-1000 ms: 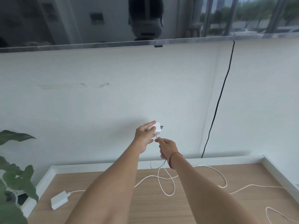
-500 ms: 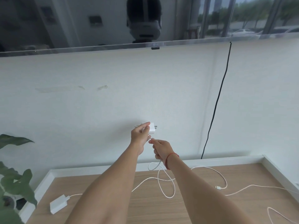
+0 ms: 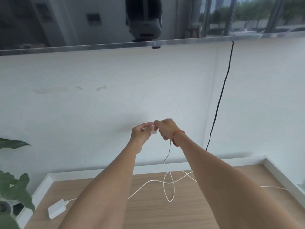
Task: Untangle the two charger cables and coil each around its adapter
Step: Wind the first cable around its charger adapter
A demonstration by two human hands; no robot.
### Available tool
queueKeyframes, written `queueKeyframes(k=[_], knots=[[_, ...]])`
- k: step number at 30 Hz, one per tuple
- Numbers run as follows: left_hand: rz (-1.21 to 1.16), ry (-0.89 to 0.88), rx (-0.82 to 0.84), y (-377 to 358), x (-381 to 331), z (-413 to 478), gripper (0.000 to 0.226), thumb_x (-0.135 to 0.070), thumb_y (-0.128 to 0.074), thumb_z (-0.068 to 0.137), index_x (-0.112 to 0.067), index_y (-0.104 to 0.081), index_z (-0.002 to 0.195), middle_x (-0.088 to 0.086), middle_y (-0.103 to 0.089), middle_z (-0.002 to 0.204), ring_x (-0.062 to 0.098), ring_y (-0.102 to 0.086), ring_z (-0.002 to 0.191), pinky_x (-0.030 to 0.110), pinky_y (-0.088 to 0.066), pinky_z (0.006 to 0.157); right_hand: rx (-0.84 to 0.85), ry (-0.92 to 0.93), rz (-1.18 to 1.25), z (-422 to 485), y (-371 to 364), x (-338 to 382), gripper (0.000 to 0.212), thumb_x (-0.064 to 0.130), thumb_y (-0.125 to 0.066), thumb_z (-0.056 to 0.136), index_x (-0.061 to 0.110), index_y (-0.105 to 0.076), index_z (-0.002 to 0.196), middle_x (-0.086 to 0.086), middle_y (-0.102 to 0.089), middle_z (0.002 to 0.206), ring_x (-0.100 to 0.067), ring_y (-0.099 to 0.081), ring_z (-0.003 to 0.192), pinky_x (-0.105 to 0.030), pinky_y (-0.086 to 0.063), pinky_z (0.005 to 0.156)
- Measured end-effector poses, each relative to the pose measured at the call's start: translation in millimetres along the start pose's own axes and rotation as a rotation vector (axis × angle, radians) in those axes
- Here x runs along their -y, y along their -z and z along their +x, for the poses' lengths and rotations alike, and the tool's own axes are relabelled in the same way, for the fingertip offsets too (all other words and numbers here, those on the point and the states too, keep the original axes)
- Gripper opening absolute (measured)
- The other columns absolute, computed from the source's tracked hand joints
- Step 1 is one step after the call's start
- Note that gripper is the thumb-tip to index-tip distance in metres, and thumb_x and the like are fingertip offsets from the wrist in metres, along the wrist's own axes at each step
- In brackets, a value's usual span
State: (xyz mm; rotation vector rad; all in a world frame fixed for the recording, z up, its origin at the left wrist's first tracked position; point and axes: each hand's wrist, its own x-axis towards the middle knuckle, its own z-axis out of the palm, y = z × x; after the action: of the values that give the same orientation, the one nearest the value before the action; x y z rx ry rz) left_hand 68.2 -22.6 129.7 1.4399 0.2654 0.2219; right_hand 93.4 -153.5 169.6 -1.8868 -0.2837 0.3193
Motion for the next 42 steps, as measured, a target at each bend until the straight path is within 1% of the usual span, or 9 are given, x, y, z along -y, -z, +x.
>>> queueKeyframes(k=[8,12,16,22,27,30,33,37,42], knots=[[-0.048,0.067,0.043,-3,-13,-2,0.018,-0.021,-0.06,0.089,-0.011,-0.074,0.091,0.01,-0.068,0.108,0.018,-0.064,0.107,0.026,-0.053,0.088,0.051,0.06,-0.241,14,19,21,0.043,0.047,-0.058,0.088,0.008,-0.07,0.075,-0.001,-0.052,0.057,-0.02,-0.051,0.05,-0.031,-0.05,0.063],[-0.023,0.07,0.07,3,-10,1,0.01,-0.024,-0.071,0.086,-0.014,-0.072,0.089,0.01,-0.066,0.105,0.018,-0.064,0.102,0.025,-0.053,0.088,0.179,0.054,-0.32,13,25,43,0.028,0.037,-0.058,0.091,0.016,-0.075,0.083,0.0,-0.04,0.067,-0.016,-0.039,0.047,-0.023,-0.042,0.053],[0.015,0.045,0.05,2,-9,1,0.021,-0.025,-0.07,0.087,-0.009,-0.073,0.1,0.012,-0.067,0.109,0.019,-0.064,0.099,0.02,-0.055,0.079,0.098,0.101,-0.372,17,27,56,0.023,0.04,-0.062,0.086,0.023,-0.074,0.076,-0.002,-0.043,0.059,-0.021,-0.042,0.058,-0.027,-0.043,0.06],[-0.042,-0.018,0.12,1,-33,-1,0.023,-0.024,-0.067,0.091,-0.008,-0.07,0.107,0.013,-0.065,0.122,0.021,-0.064,0.107,0.017,-0.056,0.076,-0.109,0.143,0.015,25,31,55,0.02,0.029,-0.062,0.089,0.016,-0.071,0.076,-0.003,-0.043,0.074,-0.017,-0.031,0.053,-0.023,-0.032,0.049],[0.013,-0.075,0.184,7,-58,-4,0.015,-0.03,-0.061,0.094,-0.021,-0.073,0.097,0.004,-0.062,0.112,0.021,-0.06,0.093,0.021,-0.057,0.08,-0.23,0.034,0.196,28,31,39,0.028,0.042,-0.07,0.082,0.014,-0.064,0.083,0.0,-0.049,0.076,-0.014,-0.041,0.057,-0.024,-0.037,0.055],[-0.034,-0.081,0.213,8,-63,-5,0.021,-0.029,-0.063,0.092,-0.015,-0.072,0.106,0.007,-0.067,0.118,0.022,-0.066,0.103,0.022,-0.056,0.085,-0.223,-0.027,0.326,31,26,28,0.026,0.039,-0.072,0.082,0.016,-0.068,0.092,0.005,-0.054,0.077,-0.012,-0.044,0.06,-0.023,-0.039,0.055],[-0.043,-0.119,0.214,4,-70,-5,0.025,-0.031,-0.068,0.089,-0.014,-0.074,0.106,0.007,-0.066,0.105,0.018,-0.066,0.099,0.022,-0.056,0.084,-0.204,-0.082,0.468,36,12,21,0.008,0.023,-0.06,0.09,0.02,-0.066,0.086,0.004,-0.055,0.076,-0.012,-0.04,0.053,-0.021,-0.034,0.046],[0.015,-0.167,0.152,3,-77,-4,0.016,-0.033,-0.067,0.089,-0.022,-0.074,0.098,0.003,-0.051,0.09,0.007,-0.054,0.072,0.018,-0.056,0.08,-0.196,-0.146,0.534,40,-7,19,0.015,0.015,-0.048,0.09,0.017,-0.058,0.078,0.002,-0.049,0.075,-0.012,-0.034,0.047,-0.019,-0.029,0.036],[0.106,-0.193,0.079,10,-77,-2,0.017,-0.04,-0.069,0.087,-0.026,-0.076,0.094,-0.007,-0.051,0.082,0.011,-0.05,0.077,0.027,-0.047,0.089,-0.242,-0.164,0.59,40,-23,27,0.018,0.016,-0.046,0.092,0.014,-0.052,0.076,-0.001,-0.049,0.075,-0.012,-0.032,0.047,-0.019,-0.025,0.035]])
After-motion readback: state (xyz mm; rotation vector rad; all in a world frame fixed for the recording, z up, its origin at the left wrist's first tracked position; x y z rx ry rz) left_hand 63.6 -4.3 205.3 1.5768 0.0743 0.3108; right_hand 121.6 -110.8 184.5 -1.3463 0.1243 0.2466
